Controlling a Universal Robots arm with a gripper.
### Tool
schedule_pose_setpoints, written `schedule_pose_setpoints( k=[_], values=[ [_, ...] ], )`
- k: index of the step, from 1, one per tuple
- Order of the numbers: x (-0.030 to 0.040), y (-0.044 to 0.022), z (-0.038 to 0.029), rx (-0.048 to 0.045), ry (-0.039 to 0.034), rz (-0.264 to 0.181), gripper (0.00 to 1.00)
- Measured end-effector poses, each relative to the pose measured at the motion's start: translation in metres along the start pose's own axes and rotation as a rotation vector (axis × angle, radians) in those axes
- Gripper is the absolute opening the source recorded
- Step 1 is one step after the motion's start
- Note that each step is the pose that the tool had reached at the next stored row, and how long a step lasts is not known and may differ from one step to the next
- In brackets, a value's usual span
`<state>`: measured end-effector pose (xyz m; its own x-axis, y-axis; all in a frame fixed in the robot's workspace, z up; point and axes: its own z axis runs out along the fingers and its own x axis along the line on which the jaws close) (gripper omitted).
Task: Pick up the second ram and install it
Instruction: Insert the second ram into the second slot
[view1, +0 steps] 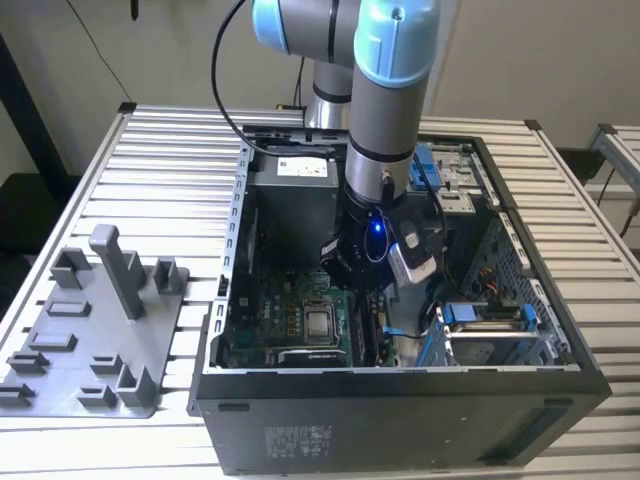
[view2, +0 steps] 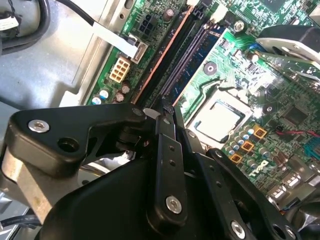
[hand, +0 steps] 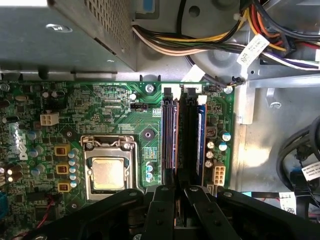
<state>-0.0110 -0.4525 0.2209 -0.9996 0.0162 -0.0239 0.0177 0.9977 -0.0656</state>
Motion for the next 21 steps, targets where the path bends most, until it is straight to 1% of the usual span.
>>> schedule_pose_setpoints(
  k=[8, 10, 14, 21],
  values=[
    [-0.0001, -0.0002, 0.0010, -0.0007, -0.0005, -0.005, 0.14],
    [-0.0001, -0.0005, 0.0022, -0.0007, -0.0005, -0.006, 0.14],
    [0.0000, -0.0013, 0.0069, -0.0012, -0.0005, -0.006, 0.14],
    [0.0000, -0.0013, 0.0080, -0.0010, -0.0004, -0.006, 0.14]
  ],
)
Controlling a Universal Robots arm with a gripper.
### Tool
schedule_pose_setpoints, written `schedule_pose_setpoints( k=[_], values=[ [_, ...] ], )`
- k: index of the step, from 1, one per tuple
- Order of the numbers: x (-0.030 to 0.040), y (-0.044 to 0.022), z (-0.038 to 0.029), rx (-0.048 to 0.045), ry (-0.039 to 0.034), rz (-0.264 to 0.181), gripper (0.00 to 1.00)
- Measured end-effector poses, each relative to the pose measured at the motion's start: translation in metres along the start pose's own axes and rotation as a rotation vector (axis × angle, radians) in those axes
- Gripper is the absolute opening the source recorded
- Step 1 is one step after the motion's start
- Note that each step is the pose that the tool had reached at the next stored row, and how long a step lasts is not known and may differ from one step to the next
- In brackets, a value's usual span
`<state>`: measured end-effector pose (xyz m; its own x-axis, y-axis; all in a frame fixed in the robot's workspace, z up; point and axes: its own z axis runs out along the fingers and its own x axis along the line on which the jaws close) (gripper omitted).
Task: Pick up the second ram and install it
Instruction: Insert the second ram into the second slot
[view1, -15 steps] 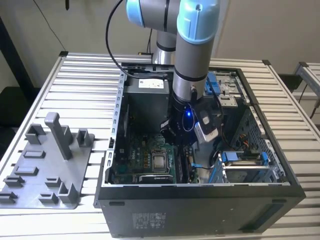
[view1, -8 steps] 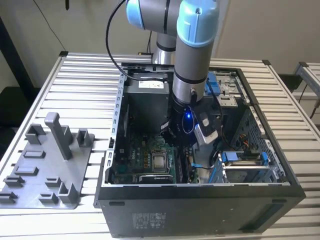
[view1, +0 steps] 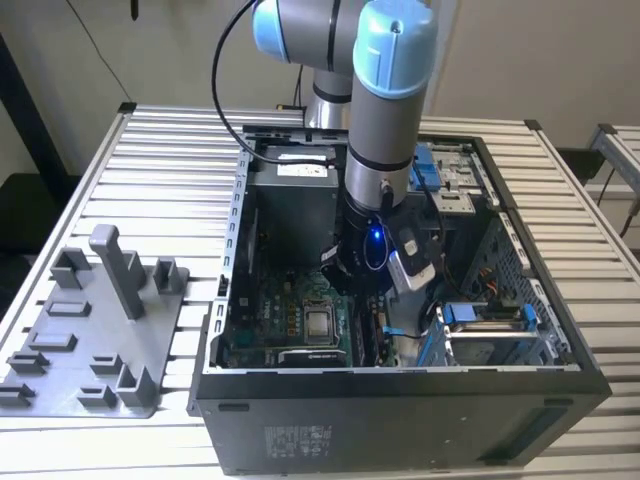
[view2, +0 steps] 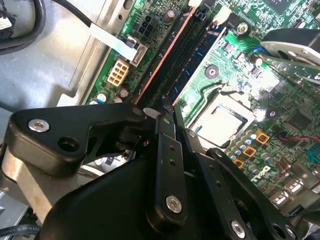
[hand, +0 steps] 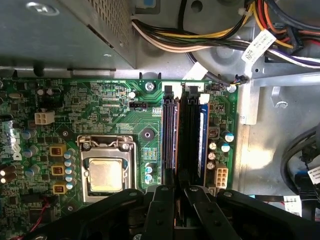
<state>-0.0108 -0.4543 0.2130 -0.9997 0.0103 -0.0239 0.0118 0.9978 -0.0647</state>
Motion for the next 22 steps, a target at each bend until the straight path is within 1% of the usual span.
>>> schedule_pose_setpoints(
  k=[2, 3, 4, 5, 11, 13, 14, 17, 19, 20, 21, 22],
  values=[
    [0.0000, 0.0002, 0.0006, -0.0010, -0.0002, 0.000, 0.15],
    [0.0000, 0.0001, 0.0006, -0.0007, -0.0002, 0.000, 0.22],
    [-0.0001, 0.0001, 0.0004, -0.0002, -0.0001, 0.000, 0.22],
    [-0.0002, -0.0002, -0.0023, -0.0001, 0.0001, 0.000, 0.22],
    [-0.0009, -0.0019, -0.0297, 0.0000, 0.0002, 0.000, 0.22],
    [-0.0011, -0.0022, -0.0369, -0.0008, 0.0001, 0.000, 0.22],
    [-0.0011, -0.0022, -0.0379, -0.0011, 0.0001, 0.000, 0.22],
    [-0.0011, -0.0022, -0.0379, -0.0015, 0.0000, 0.000, 0.22],
    [-0.0011, -0.0022, -0.0382, -0.0012, 0.0002, 0.000, 0.20],
    [-0.0011, -0.0022, -0.0382, -0.0014, 0.0001, 0.000, 0.13],
    [-0.0011, -0.0022, -0.0383, -0.0012, 0.0001, 0.000, 0.13],
    [-0.0011, -0.0022, -0.0383, -0.0013, 0.0001, 0.000, 0.11]
  ],
)
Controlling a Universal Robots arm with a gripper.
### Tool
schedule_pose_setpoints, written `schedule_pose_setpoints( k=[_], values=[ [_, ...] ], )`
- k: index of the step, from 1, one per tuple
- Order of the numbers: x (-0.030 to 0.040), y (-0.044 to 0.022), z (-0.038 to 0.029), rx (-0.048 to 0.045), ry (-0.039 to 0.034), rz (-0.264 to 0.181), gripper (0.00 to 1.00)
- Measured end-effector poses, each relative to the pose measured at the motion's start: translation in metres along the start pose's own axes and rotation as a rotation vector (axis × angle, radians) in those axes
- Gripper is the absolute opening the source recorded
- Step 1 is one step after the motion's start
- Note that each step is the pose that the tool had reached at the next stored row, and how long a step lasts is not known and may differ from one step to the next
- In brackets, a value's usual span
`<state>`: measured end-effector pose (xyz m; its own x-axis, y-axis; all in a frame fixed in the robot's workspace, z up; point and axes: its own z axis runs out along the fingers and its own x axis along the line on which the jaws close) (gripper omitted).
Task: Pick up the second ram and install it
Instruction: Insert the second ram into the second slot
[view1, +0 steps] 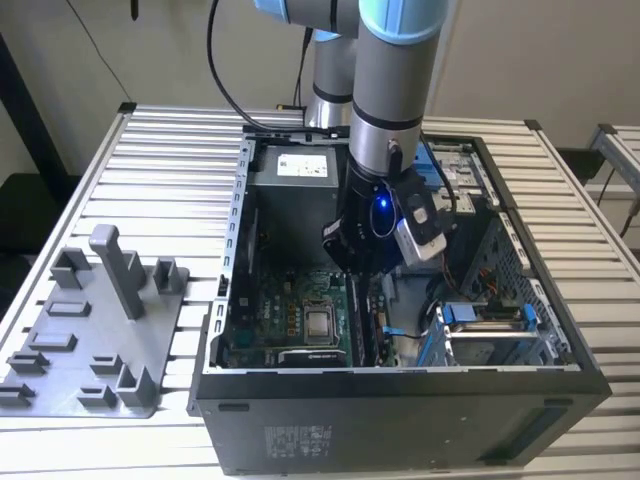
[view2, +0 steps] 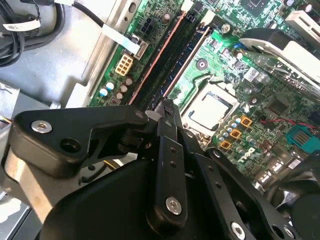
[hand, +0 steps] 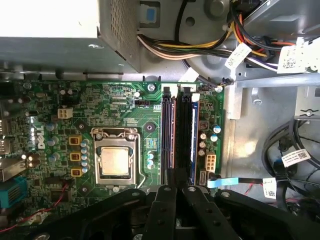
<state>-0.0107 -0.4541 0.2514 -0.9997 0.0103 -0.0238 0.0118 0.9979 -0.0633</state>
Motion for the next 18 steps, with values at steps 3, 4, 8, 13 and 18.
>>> schedule_pose_setpoints(
  k=[3, 4, 8, 13, 18],
  values=[
    [0.0001, 0.0000, -0.0002, 0.0000, 0.0000, 0.000, 0.11],
    [0.0001, 0.0000, -0.0003, 0.0001, 0.0001, 0.000, 0.11],
    [0.0000, 0.0000, -0.0005, 0.0001, 0.0000, 0.000, 0.11],
    [0.0000, -0.0001, -0.0007, 0.0001, 0.0001, 0.000, 0.11],
    [0.0000, -0.0001, -0.0007, -0.0003, -0.0009, -0.019, 0.11]
  ],
)
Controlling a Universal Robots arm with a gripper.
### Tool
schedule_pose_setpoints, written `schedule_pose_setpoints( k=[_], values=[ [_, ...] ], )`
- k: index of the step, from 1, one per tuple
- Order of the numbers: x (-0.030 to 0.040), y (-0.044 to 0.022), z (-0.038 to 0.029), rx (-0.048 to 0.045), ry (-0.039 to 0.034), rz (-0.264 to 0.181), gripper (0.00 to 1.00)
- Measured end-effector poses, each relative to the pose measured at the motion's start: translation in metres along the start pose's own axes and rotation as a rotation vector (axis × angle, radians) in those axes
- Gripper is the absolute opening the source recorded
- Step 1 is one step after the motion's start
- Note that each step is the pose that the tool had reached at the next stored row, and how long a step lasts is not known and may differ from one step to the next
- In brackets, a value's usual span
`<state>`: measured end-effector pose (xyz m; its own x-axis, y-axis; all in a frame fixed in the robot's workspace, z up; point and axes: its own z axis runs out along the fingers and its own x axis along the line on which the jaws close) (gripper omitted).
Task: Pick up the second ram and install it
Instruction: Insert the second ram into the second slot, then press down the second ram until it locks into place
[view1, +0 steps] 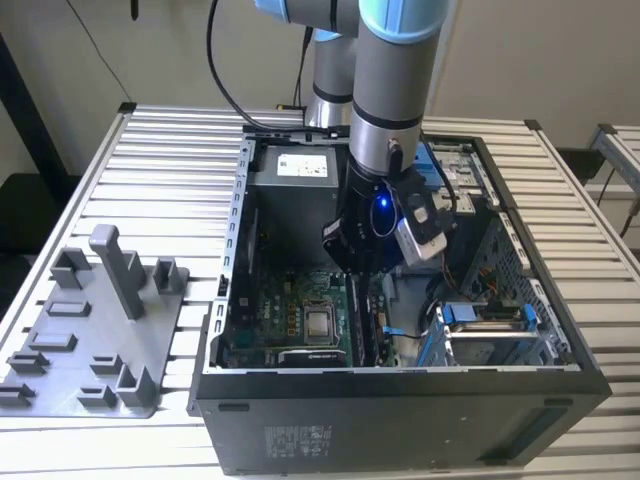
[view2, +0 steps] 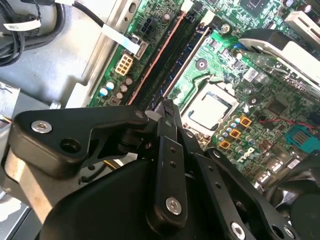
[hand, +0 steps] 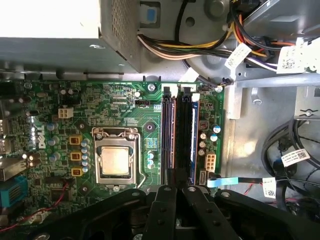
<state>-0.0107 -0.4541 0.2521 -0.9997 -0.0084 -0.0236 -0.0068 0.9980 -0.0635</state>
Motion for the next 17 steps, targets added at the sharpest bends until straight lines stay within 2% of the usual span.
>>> schedule_pose_setpoints(
  k=[7, 9, 14, 17],
  values=[
    [0.0001, -0.0001, -0.0001, -0.0050, -0.0076, -0.120, 0.11],
    [0.0000, 0.0000, 0.0000, -0.0097, -0.0099, -0.151, 0.11],
    [0.0002, 0.0001, 0.0017, -0.0285, -0.0160, -0.226, 0.11],
    [0.0002, 0.0002, 0.0035, -0.0308, -0.0186, -0.277, 0.11]
  ],
)
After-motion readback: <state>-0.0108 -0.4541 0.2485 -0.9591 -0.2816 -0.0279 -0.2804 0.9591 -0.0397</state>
